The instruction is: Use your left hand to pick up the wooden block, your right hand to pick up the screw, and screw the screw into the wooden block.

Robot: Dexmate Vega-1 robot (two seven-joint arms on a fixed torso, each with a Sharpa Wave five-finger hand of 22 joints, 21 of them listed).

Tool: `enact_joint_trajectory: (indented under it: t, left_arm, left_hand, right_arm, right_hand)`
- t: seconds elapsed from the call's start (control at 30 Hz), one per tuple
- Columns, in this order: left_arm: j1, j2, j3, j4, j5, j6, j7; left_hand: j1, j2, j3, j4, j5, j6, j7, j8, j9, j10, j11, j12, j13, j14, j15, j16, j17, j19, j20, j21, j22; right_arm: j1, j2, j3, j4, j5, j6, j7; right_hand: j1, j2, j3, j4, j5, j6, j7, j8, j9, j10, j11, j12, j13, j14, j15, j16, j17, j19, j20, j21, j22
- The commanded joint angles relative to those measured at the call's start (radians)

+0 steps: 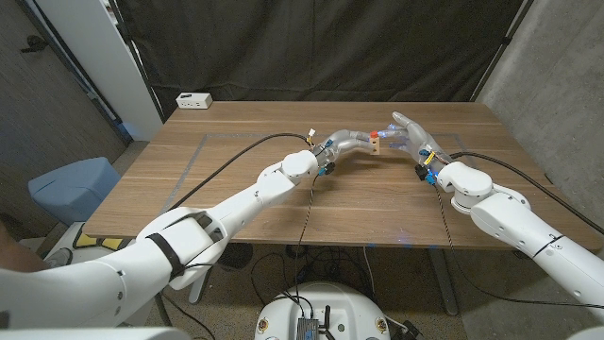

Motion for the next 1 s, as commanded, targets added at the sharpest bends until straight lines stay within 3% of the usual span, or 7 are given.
enact_joint_trajectory:
  t: [0.03, 0.37, 1.0]
  left_arm:
    - [-0.021, -0.016, 0.0, 0.054, -0.003, -0.018, -0.011]
    - [-0.037, -0.03, 0.0, 0.095, -0.007, -0.037, -0.022]
    - [-0.032, -0.021, -0.002, 0.08, -0.004, -0.032, -0.013]
  left_hand:
    - [-0.008, 0.025, 0.053, 0.06, 0.01, 0.087, 0.067, 0.014, 0.004, 0.003, -0.007, 0.003, 0.002, 0.006, 0.001, -0.001, 0.0, 0.01, 0.001, 0.0, 0.005]
    - [-0.007, 0.025, 0.053, 0.059, 0.01, 0.087, 0.065, 0.013, 0.004, 0.003, -0.005, 0.003, 0.002, 0.006, 0.001, -0.001, 0.0, 0.01, 0.0, 0.0, 0.005]
    - [-0.005, 0.025, 0.052, 0.058, 0.01, 0.088, 0.065, 0.014, 0.004, 0.004, -0.007, 0.003, 0.001, 0.006, 0.0, -0.001, 0.0, 0.01, 0.0, 0.0, 0.005]
  right_arm:
    - [0.022, -0.003, -0.012, 0.011, 0.006, -0.001, 0.04]
    - [0.037, 0.0, -0.018, 0.022, 0.012, 0.007, 0.062]
    - [0.001, -0.007, 0.013, -0.002, 0.012, 0.001, 0.001]
  right_hand:
    - [0.01, -0.001, 0.006, -0.002, 0.005, 0.018, 0.0, 0.01, 0.005, 0.012, 0.002, 0.004, 0.001, 0.007, 0.002, 0.005, 0.003, 0.007, -0.006, 0.004, 0.002]
    - [0.012, -0.001, 0.006, -0.004, 0.006, 0.035, 0.006, 0.011, 0.005, 0.024, 0.003, 0.004, 0.001, 0.012, -0.001, 0.005, 0.003, 0.011, -0.015, 0.003, 0.002]
    - [0.015, 0.0, 0.008, -0.005, 0.006, 0.037, 0.008, 0.002, 0.005, 0.039, 0.014, 0.002, 0.001, 0.026, -0.008, 0.006, 0.003, 0.03, -0.014, 0.007, 0.002]
